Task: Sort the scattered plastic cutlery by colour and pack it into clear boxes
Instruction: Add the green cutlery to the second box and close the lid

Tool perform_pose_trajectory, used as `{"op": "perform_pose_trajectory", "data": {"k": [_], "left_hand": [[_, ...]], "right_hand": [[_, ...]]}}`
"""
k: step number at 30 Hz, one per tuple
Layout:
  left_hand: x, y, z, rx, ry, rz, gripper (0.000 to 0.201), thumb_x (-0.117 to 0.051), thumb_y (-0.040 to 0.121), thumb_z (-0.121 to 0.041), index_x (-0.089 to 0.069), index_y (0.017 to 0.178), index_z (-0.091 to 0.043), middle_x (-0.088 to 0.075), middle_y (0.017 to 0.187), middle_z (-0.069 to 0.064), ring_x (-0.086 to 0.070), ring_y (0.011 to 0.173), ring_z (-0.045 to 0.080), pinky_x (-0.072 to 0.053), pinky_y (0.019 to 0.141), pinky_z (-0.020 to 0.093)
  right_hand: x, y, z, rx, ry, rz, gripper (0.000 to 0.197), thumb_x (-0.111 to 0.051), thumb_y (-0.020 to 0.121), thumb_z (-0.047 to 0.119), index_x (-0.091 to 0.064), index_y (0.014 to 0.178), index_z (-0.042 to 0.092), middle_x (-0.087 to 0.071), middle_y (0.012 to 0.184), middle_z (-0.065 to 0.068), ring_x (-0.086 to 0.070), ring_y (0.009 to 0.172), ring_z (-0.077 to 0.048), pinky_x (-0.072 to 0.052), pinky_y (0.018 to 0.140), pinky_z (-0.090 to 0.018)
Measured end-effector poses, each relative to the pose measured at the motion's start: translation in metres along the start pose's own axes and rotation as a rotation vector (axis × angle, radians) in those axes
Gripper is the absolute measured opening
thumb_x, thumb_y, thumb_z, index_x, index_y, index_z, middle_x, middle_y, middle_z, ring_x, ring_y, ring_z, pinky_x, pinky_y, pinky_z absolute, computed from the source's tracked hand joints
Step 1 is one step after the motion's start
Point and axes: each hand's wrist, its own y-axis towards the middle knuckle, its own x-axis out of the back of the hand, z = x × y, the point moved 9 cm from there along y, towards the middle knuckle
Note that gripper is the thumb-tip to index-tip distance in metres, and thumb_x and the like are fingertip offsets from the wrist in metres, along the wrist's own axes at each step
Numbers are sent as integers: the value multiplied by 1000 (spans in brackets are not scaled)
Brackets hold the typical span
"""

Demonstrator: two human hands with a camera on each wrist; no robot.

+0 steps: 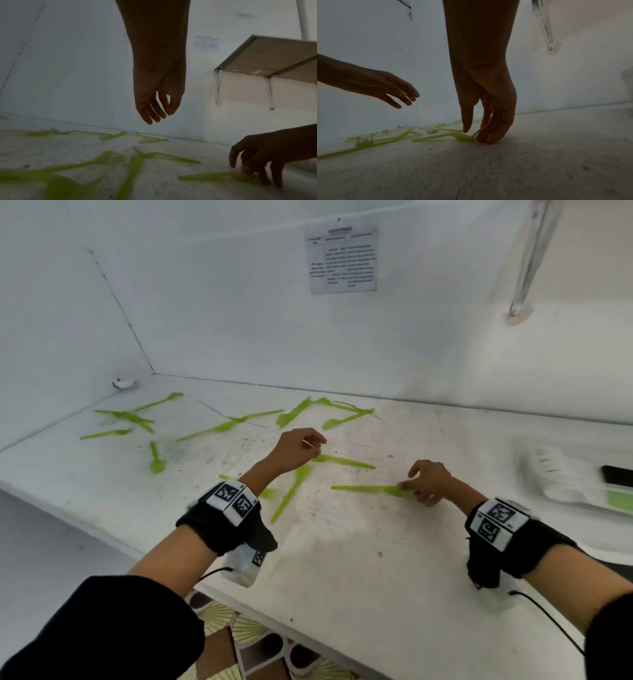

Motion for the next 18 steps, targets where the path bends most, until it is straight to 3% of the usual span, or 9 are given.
{"op": "perform_pose_trajectory", "data": {"k": [3,5,7,10,14,16,17,18], "left_hand": [[1,18,21,48,102,33,23,-61,85,-4,-65,108,-4,-63,102,8,-57,85,13,-40,69,4],[-8,23,38,100,197,110,27,-65,85,-11,-63,111,-4,-62,112,14,-59,97,21,-42,81,19],[-23,22,55,162,291,203,38,-68,84,-23,-59,116,-5,-58,117,15,-56,106,24,-40,83,26],[-41,23,70,194,394,269,51,-69,82,-35,-53,122,-8,-51,121,13,-50,111,25,-37,84,26],[-55,26,79,186,468,316,44,-65,86,-26,-50,123,-6,-48,122,13,-47,113,27,-37,86,29],[-60,31,83,168,474,319,24,-60,87,-16,-55,108,-6,-49,108,8,-49,101,22,-37,77,25],[-59,33,81,150,463,318,3,-57,88,-11,-56,89,-8,-49,94,3,-49,86,17,-34,68,23],[-58,40,85,145,426,292,20,-54,88,-7,-48,69,-12,-44,78,0,-43,71,13,-30,59,22]], "right_hand": [[2,15,6,37,46,0,28,-69,81,6,-63,107,-2,-57,64,-9,-54,50,-16,-49,37,-20],[8,22,9,43,162,26,22,-68,81,1,-66,102,-3,-59,67,-9,-55,51,-13,-51,40,-20],[20,25,18,76,321,19,20,-67,82,2,-66,101,-2,-60,70,-7,-56,56,-11,-53,44,-20],[46,27,43,164,493,-62,21,-66,84,10,-67,104,3,-60,77,-1,-52,65,-10,-52,54,-24],[65,25,83,286,639,-169,20,-66,85,18,-67,102,8,-60,86,-3,-51,74,-8,-44,68,-26],[69,23,103,333,692,-210,7,-66,84,18,-65,90,14,-63,85,-4,-56,76,-11,-43,71,-27],[69,23,113,357,711,-228,3,-66,85,17,-63,85,18,-64,83,-3,-59,74,-11,-43,70,-26],[67,25,121,381,723,-244,8,-65,85,16,-61,81,21,-65,81,-3,-62,70,-11,-43,69,-25]]}}
